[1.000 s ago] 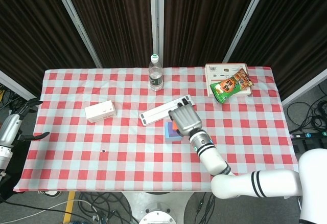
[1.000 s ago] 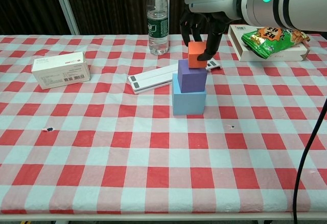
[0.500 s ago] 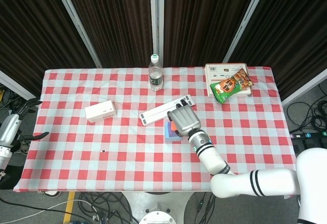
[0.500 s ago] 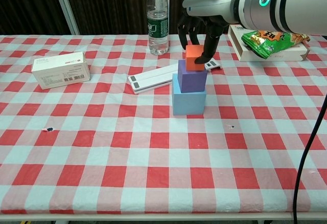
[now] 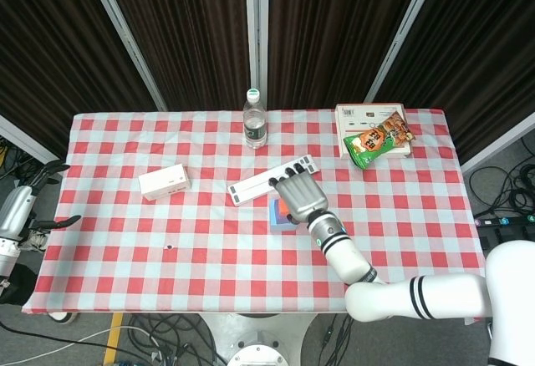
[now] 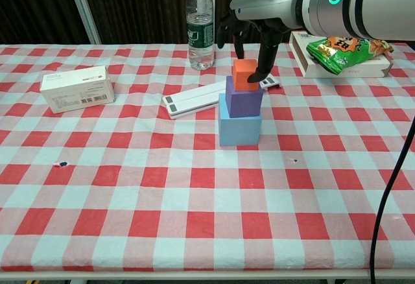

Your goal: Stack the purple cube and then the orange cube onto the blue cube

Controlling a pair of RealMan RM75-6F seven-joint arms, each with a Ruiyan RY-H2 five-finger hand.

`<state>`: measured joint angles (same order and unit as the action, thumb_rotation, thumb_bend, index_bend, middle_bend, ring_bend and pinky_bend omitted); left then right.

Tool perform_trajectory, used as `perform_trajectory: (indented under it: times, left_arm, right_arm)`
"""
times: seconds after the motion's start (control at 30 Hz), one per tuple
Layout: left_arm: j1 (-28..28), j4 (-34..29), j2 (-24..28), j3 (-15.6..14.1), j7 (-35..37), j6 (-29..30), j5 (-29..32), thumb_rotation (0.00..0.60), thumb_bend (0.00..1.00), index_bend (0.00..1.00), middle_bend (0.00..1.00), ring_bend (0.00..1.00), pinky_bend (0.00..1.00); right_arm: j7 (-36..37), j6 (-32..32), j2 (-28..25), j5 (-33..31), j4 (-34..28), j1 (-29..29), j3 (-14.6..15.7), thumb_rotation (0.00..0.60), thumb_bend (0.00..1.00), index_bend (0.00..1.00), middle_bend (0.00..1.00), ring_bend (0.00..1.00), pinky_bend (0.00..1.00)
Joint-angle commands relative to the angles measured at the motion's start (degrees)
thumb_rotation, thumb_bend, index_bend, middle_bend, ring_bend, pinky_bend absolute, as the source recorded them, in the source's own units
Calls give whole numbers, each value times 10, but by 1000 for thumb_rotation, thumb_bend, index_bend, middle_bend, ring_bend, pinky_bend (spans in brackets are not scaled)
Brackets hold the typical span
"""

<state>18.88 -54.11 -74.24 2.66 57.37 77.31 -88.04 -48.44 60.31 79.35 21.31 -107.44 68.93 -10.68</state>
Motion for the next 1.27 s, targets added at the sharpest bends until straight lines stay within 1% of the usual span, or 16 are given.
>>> perform_trajectory:
  times: [0.03, 0.1, 0.23, 0.33, 0.4, 0.43, 0.5, 0.57, 0.63, 0.67, 0.7, 0.77, 0.83, 0.9, 1.03, 1.27]
  left_arm:
    - [0, -1, 1, 0, -1, 1, 0, 600, 79, 242, 222, 157, 286]
    - [0, -3, 3, 0, -2, 1, 0, 600, 79, 242, 222, 157, 286]
    - [0, -10, 7, 0, -5, 2, -2, 600, 79, 242, 222, 157, 286]
    - [1, -15, 10, 0, -8, 2, -2, 600, 79, 242, 221, 157, 286]
    - [1, -19, 11, 0, -13, 2, -3, 600, 79, 242, 222, 157, 286]
    - [2, -22, 13, 0, -17, 2, -4, 600, 79, 242, 221, 157, 286]
    - [2, -28, 15, 0, -23, 3, -4, 600, 79, 242, 221, 157, 286]
    - [3, -36, 18, 2, -32, 4, -3, 600, 79, 242, 222, 157, 286]
    - [4, -43, 20, 5, -40, 4, -1, 600, 79, 242, 221, 156, 286]
    - [4, -47, 21, 6, -45, 4, 1, 600, 80, 242, 221, 156, 286]
    - [5, -50, 22, 7, -49, 3, 2, 600, 80, 242, 222, 156, 286]
    - [5, -56, 24, 7, -61, 3, 2, 600, 79, 242, 222, 156, 286]
    - [4, -62, 27, 6, -70, 2, 2, 600, 79, 242, 222, 157, 286]
    - [3, -65, 29, 4, -79, 1, 1, 600, 79, 242, 222, 157, 286]
    - [2, -69, 31, 5, -89, 0, 4, 600, 79, 242, 221, 157, 286]
    - [3, -69, 28, 5, -91, -2, 3, 600, 80, 242, 221, 157, 286]
  right_arm:
    - [4, -1, -7, 2, -6, 1, -2, 600, 117, 186, 317, 120, 108]
    - [4, 0, -22, 4, -23, 2, -4, 600, 116, 175, 309, 111, 102]
    - [-7, 2, -82, -6, -86, 6, -4, 600, 114, 134, 282, 88, 90]
    - [-15, -4, -169, -26, -160, 2, 0, 600, 114, 105, 270, 83, 88]
    - [-9, -7, -240, -23, -208, -13, 7, 600, 114, 101, 267, 83, 88]
    - [3, -4, -276, -10, -228, -28, 11, 600, 113, 100, 265, 83, 87]
    - [22, 11, -322, 28, -243, -61, 22, 600, 113, 100, 263, 79, 87]
    - [47, 49, -344, 113, -243, -114, 43, 600, 107, 100, 258, 71, 88]
    - [77, 92, -331, 221, -215, -171, 69, 600, 94, 100, 249, 68, 87]
    - [107, 117, -312, 300, -182, -211, 89, 600, 90, 100, 243, 67, 86]
    - [133, 136, -295, 355, -151, -240, 104, 600, 86, 100, 235, 65, 83]
    - [183, 179, -250, 442, -76, -296, 131, 600, 84, 100, 223, 57, 76]
    - [215, 201, -212, 486, -11, -333, 150, 600, 85, 100, 214, 46, 67]
    - [226, 215, -182, 507, 39, -357, 159, 600, 85, 95, 204, 36, 53]
    - [235, 229, -129, 526, 121, -392, 161, 600, 84, 90, 198, 32, 41]
    - [271, 218, -112, 547, 156, -409, 140, 600, 86, 87, 194, 29, 34]
